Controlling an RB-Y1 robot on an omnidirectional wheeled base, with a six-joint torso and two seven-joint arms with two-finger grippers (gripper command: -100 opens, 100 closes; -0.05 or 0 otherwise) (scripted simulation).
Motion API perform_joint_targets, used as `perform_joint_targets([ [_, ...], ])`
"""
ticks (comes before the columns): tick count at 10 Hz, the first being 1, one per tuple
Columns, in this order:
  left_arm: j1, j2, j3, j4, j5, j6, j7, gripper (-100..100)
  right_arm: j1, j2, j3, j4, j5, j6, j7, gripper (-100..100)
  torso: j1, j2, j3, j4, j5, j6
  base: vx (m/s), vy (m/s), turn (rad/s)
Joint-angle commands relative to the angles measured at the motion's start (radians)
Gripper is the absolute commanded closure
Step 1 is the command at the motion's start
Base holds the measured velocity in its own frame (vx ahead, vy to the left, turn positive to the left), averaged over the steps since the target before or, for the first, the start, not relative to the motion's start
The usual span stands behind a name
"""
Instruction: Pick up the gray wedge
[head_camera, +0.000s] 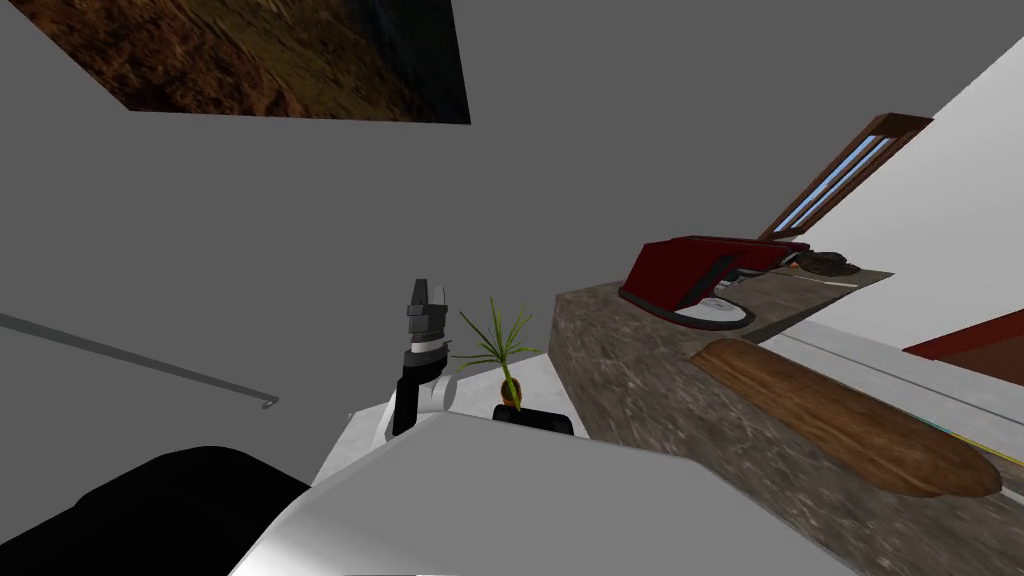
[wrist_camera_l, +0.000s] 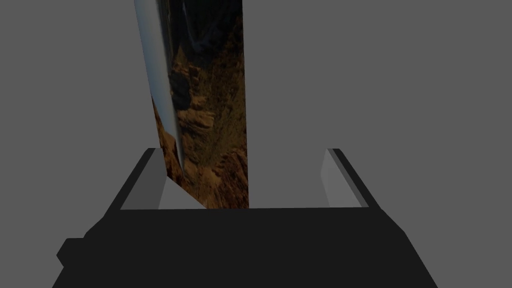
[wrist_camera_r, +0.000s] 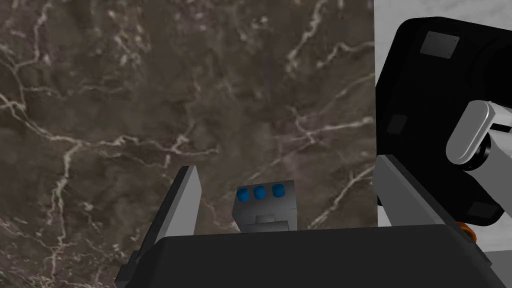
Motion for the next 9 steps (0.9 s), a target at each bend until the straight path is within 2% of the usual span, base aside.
perform_joint_targets([
  [1, 0.000, 0.000, 0.000, 0.000, 0.000, 0.000, 0.000, 0, -0.006, -0.016, -0.002, -0.011, 0.000, -0.002, 0.022, -100, 0.000, 0.000, 0.000, 0.000, 0.000, 0.000, 0.127, 0.023, 0.142],
  [3, 0.000, 0.000, 0.000, 0.000, 0.000, 0.000, 0.000, 0, -0.010, -0.023, -0.003, -0.021, 0.001, -0.005, 0.032, -100, 0.006, 0.003, 0.002, 0.001, 0.001, 0.001, 0.126, 0.065, 0.087],
  [4, 0.000, 0.000, 0.000, 0.000, 0.000, 0.000, 0.000, 0, -0.012, -0.019, -0.001, -0.016, 0.003, -0.004, 0.028, -100, 0.007, 0.005, 0.003, 0.001, 0.002, 0.001, 0.026, 0.022, 0.013],
  [5, 0.000, 0.000, 0.000, 0.000, 0.000, 0.000, 0.000, 0, -0.013, -0.020, -0.002, -0.016, 0.003, -0.006, 0.029, 0, 0.005, 0.010, 0.006, 0.002, 0.001, 0.002, 0.000, 0.000, 0.000],
  [6, 0.000, 0.000, 0.000, 0.000, 0.000, 0.000, 0.000, 0, -0.063, 0.010, 0.048, 0.034, -0.014, -0.043, 0.068, -100, 0.003, 0.013, 0.008, 0.003, 0.001, 0.002, 0.016, 0.004, -0.168],
  [7, 0.000, 0.000, 0.000, 0.000, 0.000, 0.000, 0.000, 0, -0.095, 0.010, 0.077, 0.063, -0.014, -0.043, 0.068, -100, 0.003, 0.014, 0.008, 0.004, 0.001, 0.003, 0.001, 0.021, -0.103],
  [8, 0.000, 0.000, 0.000, 0.000, 0.000, 0.000, 0.000, 0, -0.111, 0.010, 0.091, 0.067, -0.014, -0.043, 0.068, -100, 0.004, 0.015, 0.009, 0.004, 0.001, 0.002, 0.000, 0.004, -0.012],
  [9, 0.000, 0.000, 0.000, 0.000, 0.000, 0.000, 0.000, 0, -0.150, 0.040, 0.130, 0.115, -0.030, -0.081, 0.106, -100, 0.003, 0.015, 0.009, 0.004, 0.001, 0.002, 0.074, 0.011, -0.206],
])
